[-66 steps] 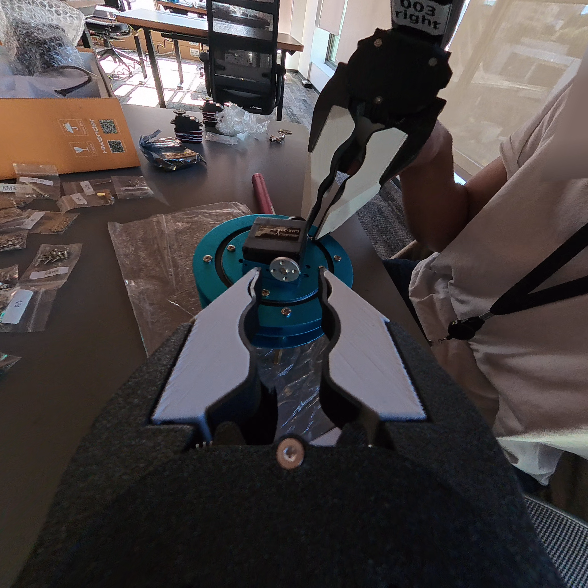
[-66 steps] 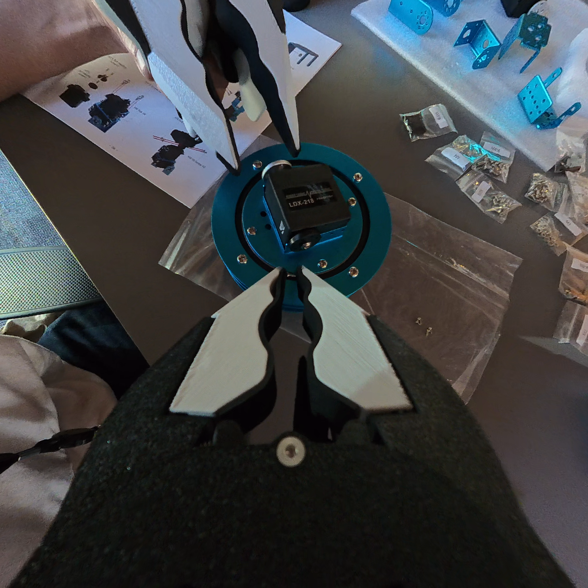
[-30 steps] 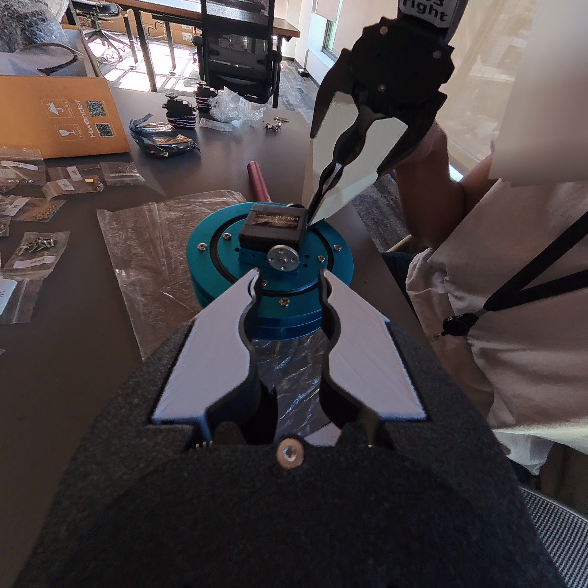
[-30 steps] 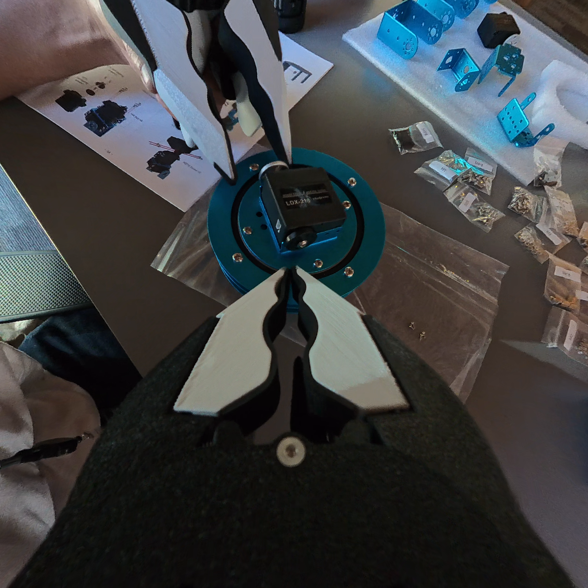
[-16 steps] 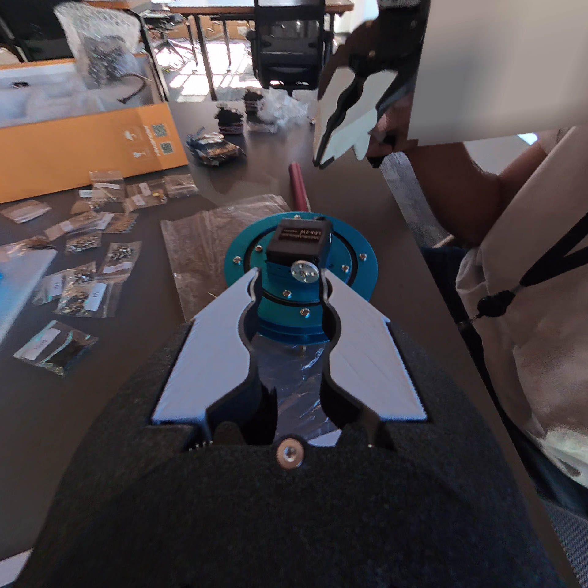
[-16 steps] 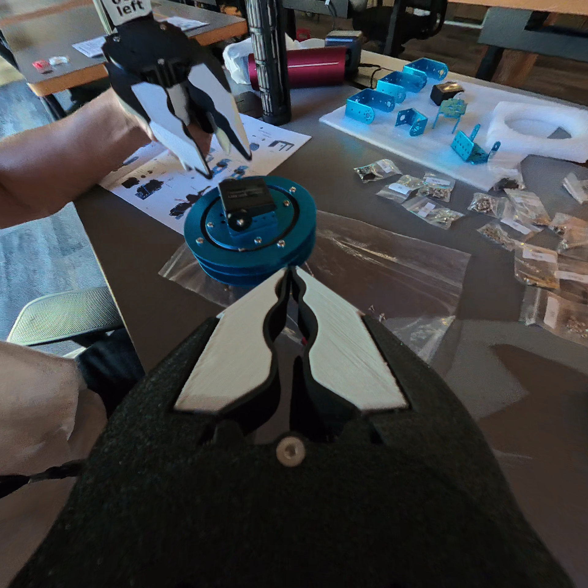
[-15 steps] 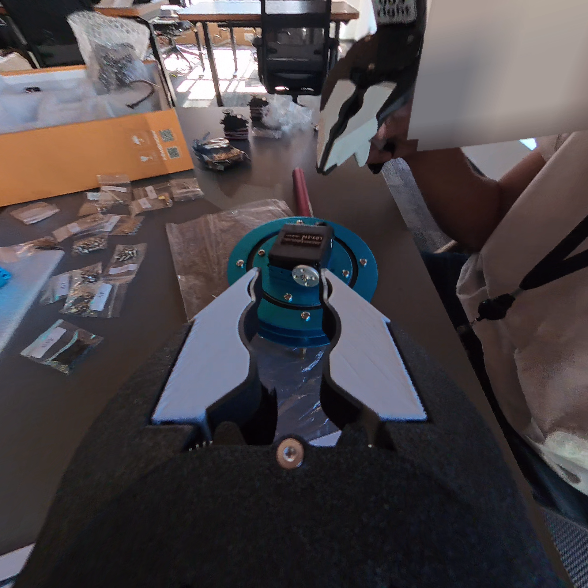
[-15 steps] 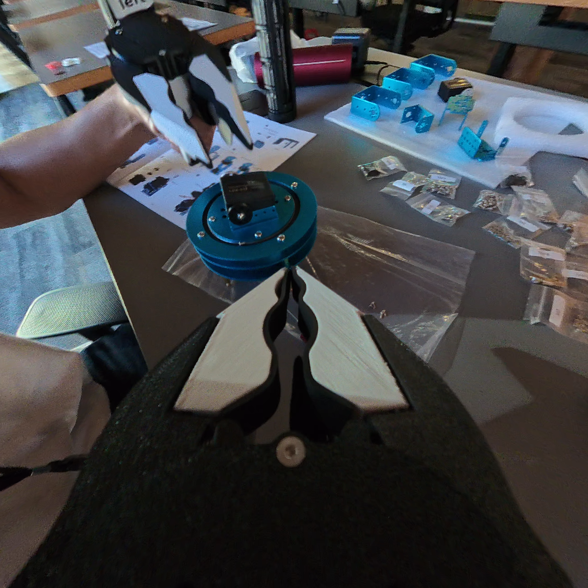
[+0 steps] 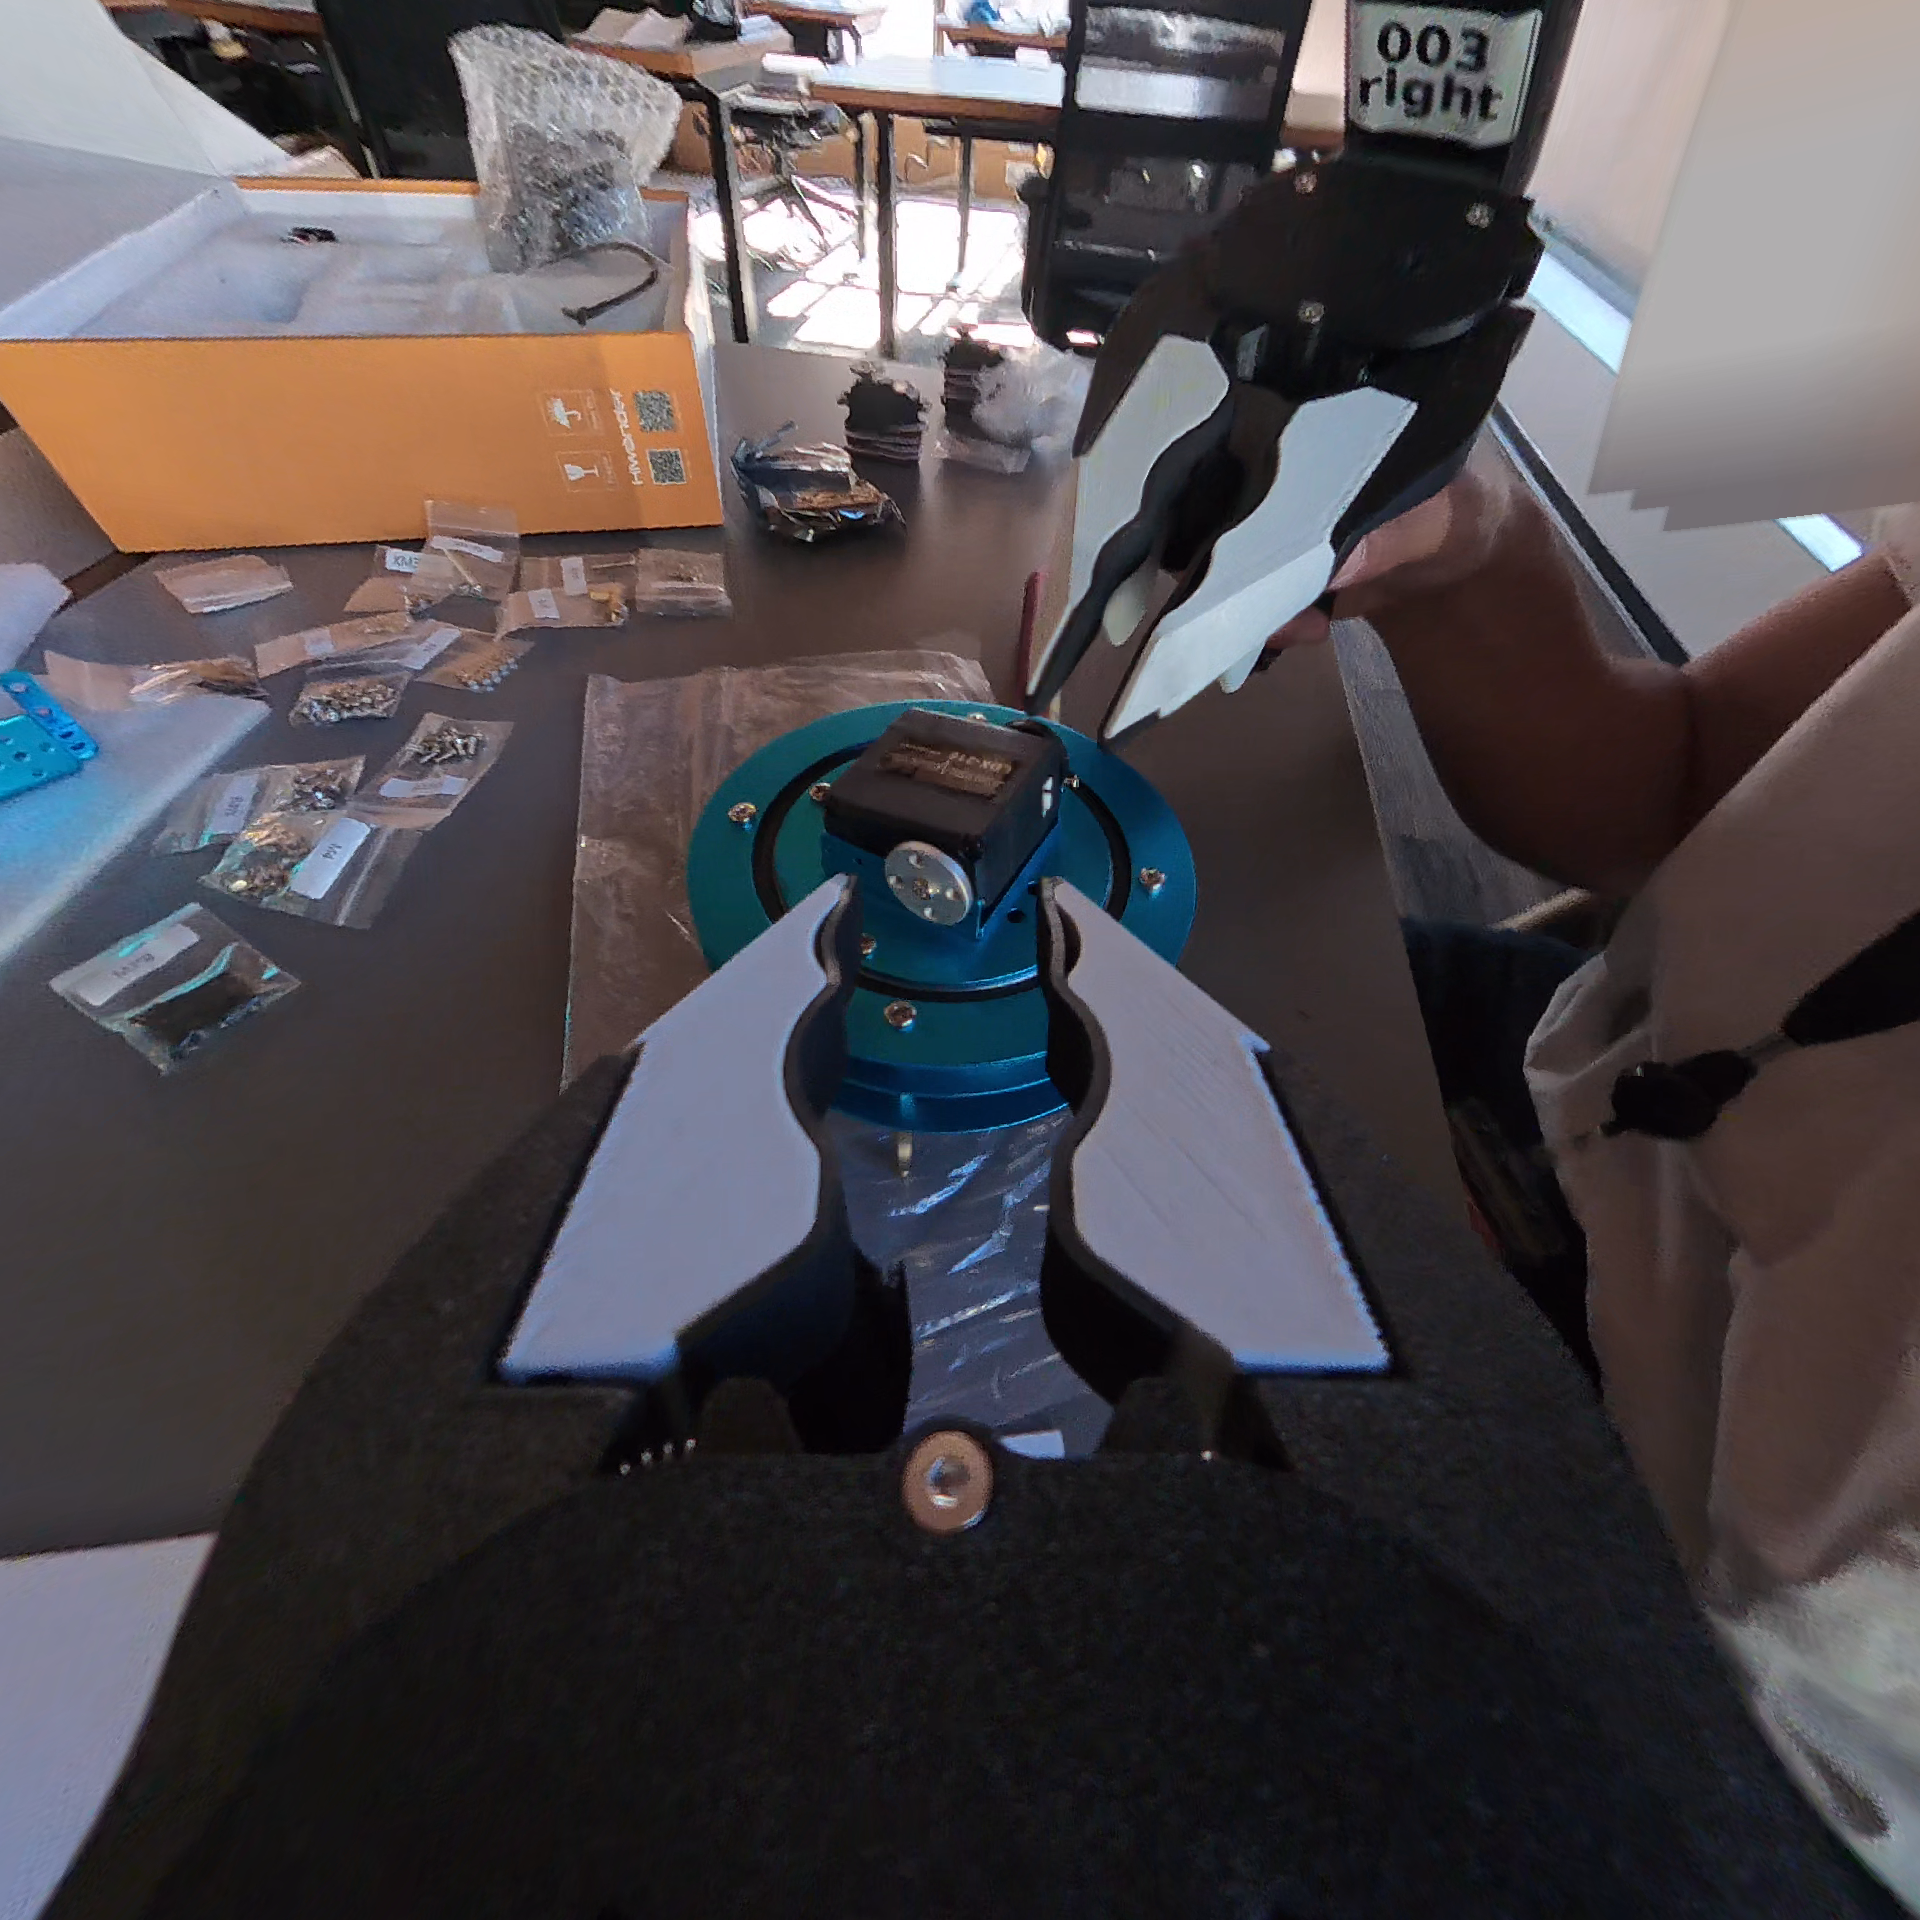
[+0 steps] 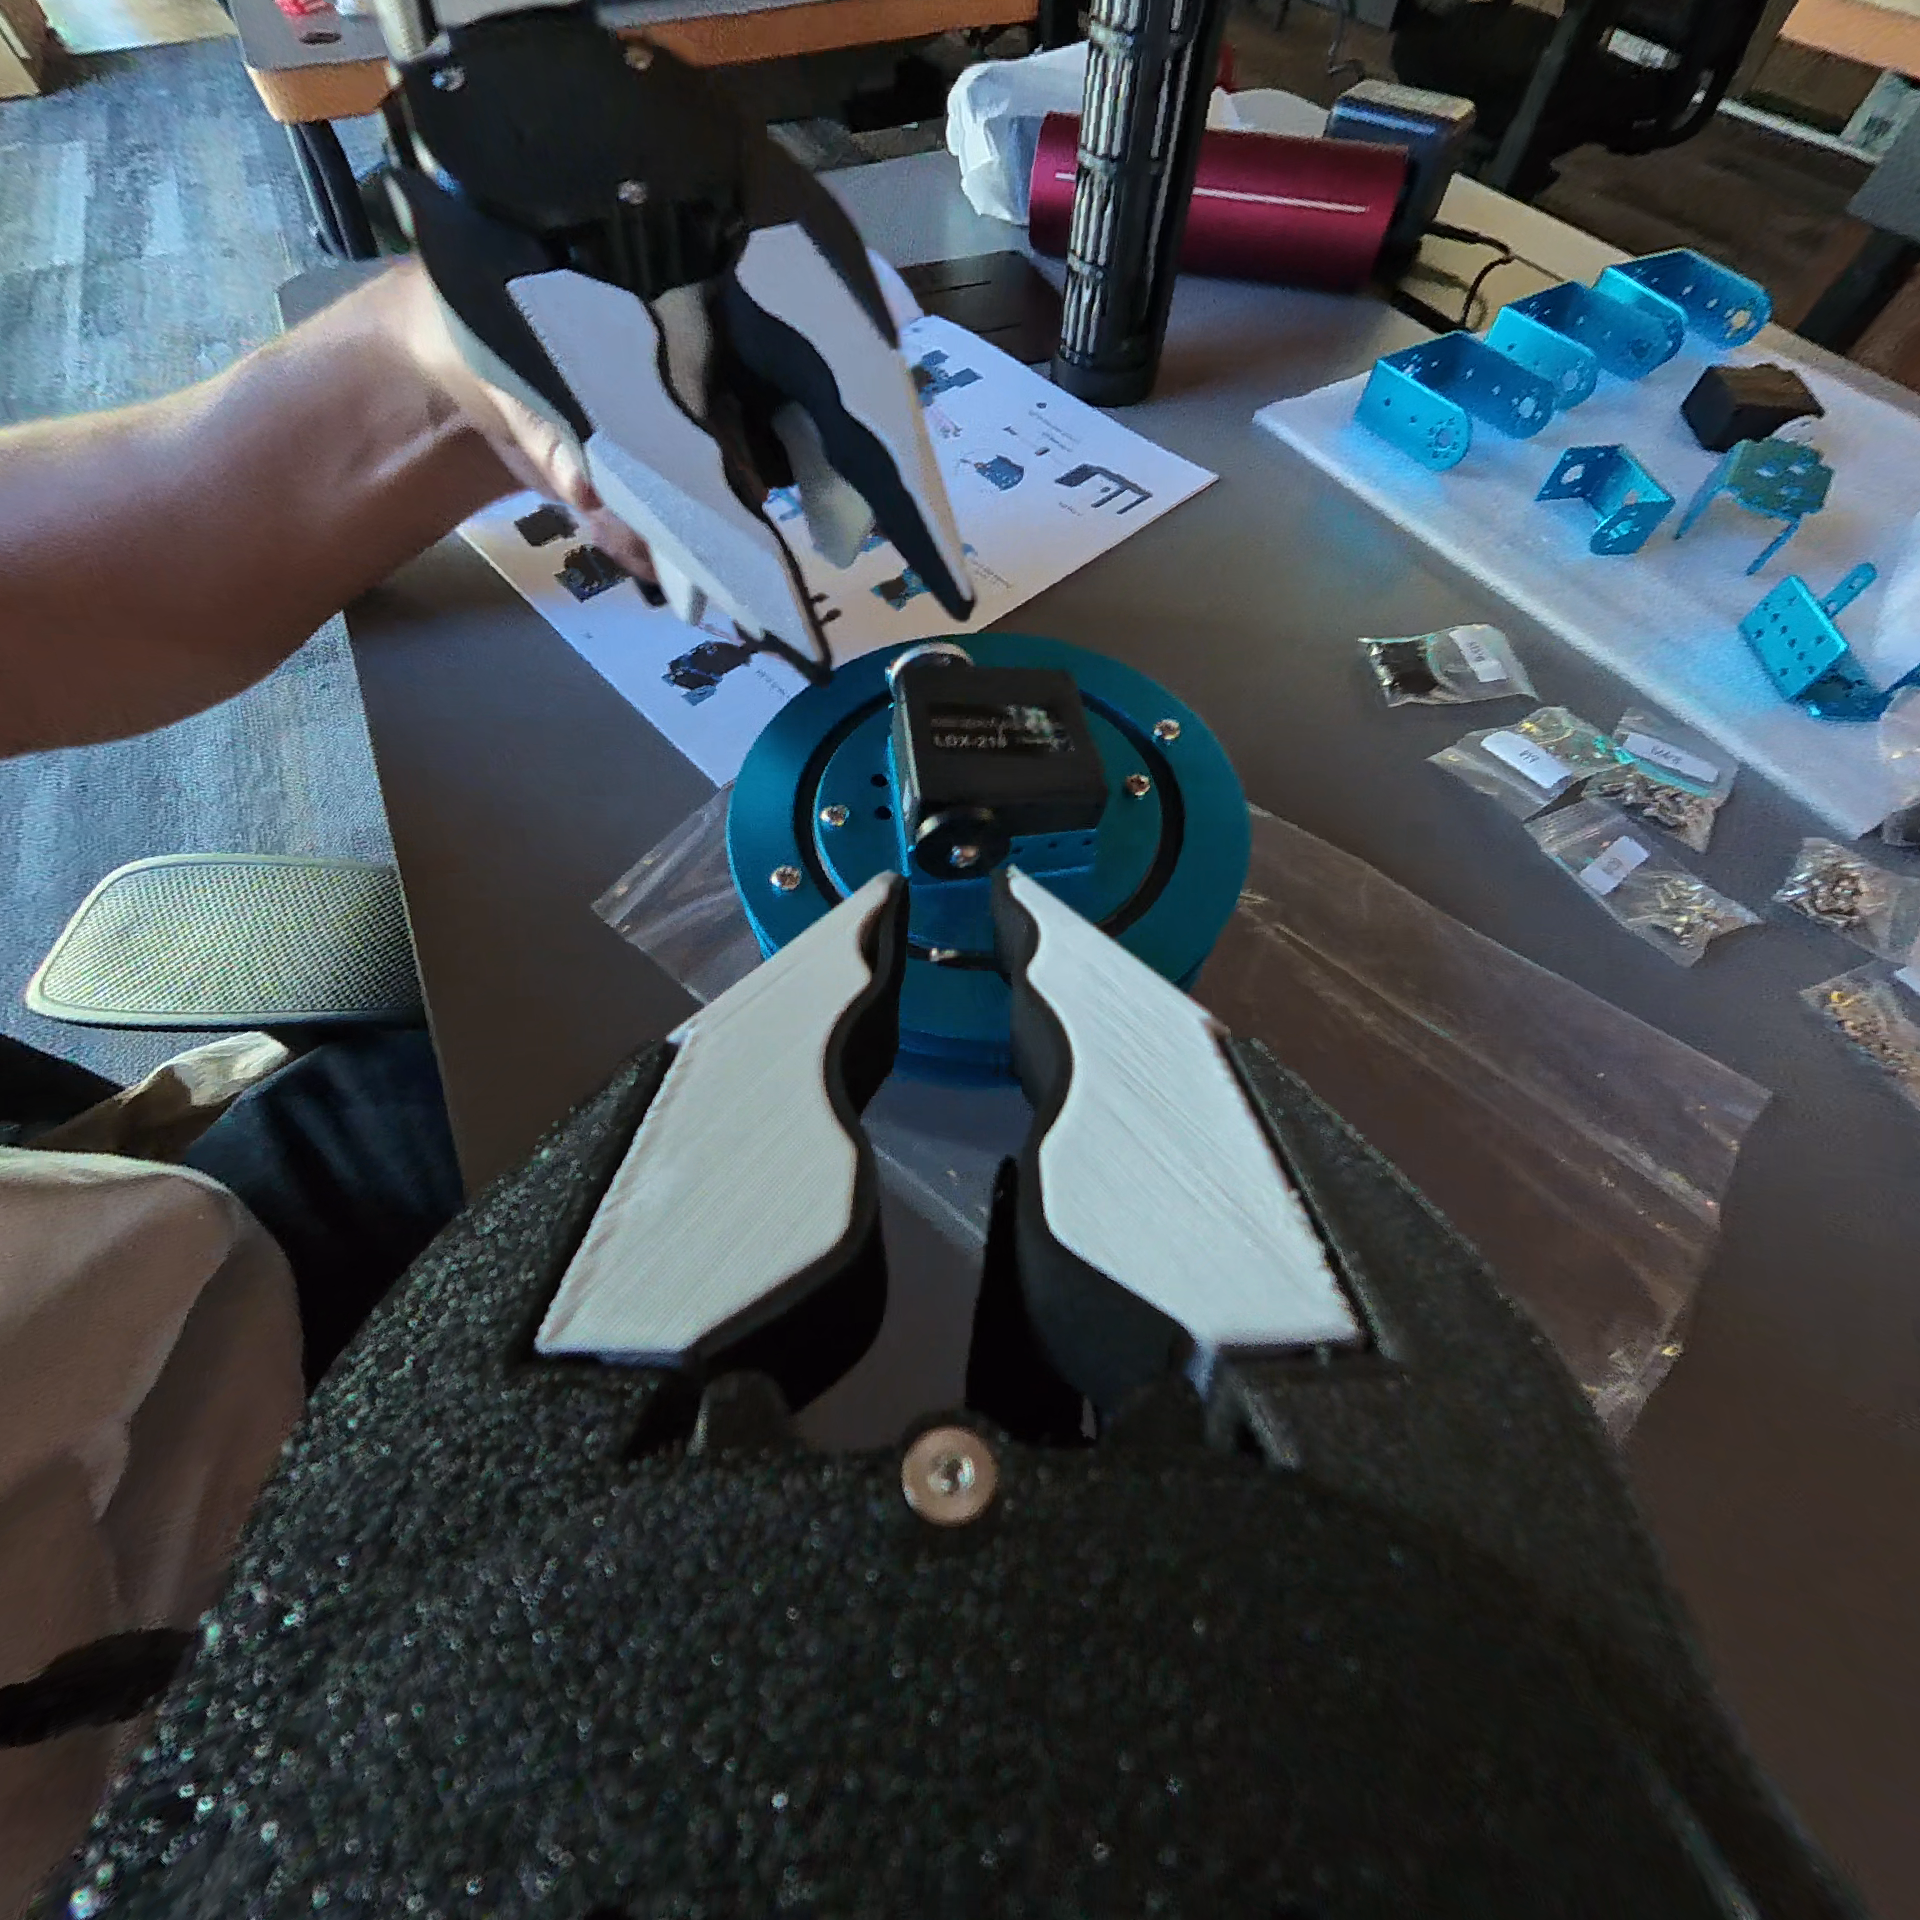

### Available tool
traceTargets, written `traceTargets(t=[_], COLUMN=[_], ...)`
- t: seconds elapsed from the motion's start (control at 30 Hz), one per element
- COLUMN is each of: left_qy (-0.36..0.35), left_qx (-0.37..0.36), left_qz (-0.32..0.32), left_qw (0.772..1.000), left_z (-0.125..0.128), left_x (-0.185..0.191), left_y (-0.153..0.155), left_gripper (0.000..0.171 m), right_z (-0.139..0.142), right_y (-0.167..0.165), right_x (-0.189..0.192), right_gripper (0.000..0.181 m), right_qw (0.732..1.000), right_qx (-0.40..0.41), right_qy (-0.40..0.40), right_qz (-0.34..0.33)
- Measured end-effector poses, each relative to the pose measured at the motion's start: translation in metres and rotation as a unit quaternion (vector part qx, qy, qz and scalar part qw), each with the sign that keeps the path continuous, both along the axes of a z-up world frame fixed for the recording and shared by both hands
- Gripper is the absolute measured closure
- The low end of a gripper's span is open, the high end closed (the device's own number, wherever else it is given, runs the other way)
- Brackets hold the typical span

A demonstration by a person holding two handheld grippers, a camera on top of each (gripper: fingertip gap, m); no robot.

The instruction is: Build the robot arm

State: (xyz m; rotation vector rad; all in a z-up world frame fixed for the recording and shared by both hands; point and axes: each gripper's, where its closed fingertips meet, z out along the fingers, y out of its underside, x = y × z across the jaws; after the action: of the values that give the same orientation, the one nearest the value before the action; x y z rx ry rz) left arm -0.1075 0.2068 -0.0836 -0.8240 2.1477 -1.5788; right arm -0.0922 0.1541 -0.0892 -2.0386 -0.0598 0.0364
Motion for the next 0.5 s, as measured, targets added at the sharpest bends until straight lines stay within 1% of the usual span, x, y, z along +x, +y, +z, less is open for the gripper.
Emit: traceTargets(t=[0.1, 0.17, 0.23, 0.3, 0.37, 0.43, 0.5], left_qy=[-0.005, -0.012, -0.019, -0.032, -0.038, -0.028, -0.025], left_qx=[-0.005, 0.008, -0.001, -0.028, -0.062, -0.089, -0.115], left_qz=[0.062, 0.117, 0.163, 0.184, 0.195, 0.196, 0.199], left_qw=[0.998, 0.993, 0.986, 0.982, 0.978, 0.976, 0.973], left_z=[-0.001, -0.003, 0.001, 0.009, 0.015, 0.012, 0.010], left_x=[0.001, 0.002, 0.002, -0.001, -0.003, -0.006, -0.008], left_y=[0.006, 0.012, 0.016, 0.015, 0.015, 0.013, 0.012], left_gripper=[0.139, 0.139, 0.139, 0.139, 0.139, 0.139, 0.139], right_z=[0.009, 0.015, 0.018, 0.022, 0.025, 0.031, 0.044], right_y=[0.001, 0.000, 0.000, 0.000, -0.001, -0.006, -0.013], right_x=[0.002, 0.005, 0.014, 0.024, 0.040, 0.047, 0.051], right_gripper=[0.155, 0.154, 0.150, 0.150, 0.151, 0.147, 0.149], right_qw=[0.999, 0.998, 0.996, 0.992, 0.985, 0.981, 0.972], right_qx=[0.029, 0.057, 0.086, 0.123, 0.163, 0.179, 0.225], right_qy=[0.012, 0.024, 0.035, 0.040, 0.044, 0.054, 0.036], right_qz=[0.007, 0.012, 0.007, -0.003, -0.029, -0.043, -0.057])
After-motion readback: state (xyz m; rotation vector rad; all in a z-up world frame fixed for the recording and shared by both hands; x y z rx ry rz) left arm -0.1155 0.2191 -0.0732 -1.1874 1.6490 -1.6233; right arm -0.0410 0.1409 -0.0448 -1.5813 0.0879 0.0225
